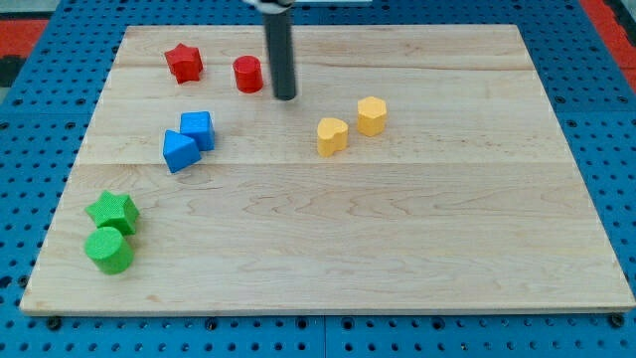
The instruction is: Slide the blue cube and yellow hexagon right and down a bit
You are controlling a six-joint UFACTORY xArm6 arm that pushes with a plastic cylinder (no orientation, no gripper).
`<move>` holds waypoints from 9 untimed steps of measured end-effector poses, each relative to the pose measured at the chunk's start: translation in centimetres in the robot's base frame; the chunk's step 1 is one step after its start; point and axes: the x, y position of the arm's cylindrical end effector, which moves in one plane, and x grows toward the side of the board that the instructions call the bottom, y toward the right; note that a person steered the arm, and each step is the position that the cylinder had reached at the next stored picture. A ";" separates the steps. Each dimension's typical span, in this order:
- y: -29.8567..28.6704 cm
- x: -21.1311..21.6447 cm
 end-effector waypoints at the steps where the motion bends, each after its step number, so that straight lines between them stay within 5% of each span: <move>1: 8.9 1.0; 2: 11.0 4.7; 4: 2.1 4.5; 6: -15.3 5.7; 7: -19.5 11.1; 8: -20.1 16.7; 9: -17.5 16.8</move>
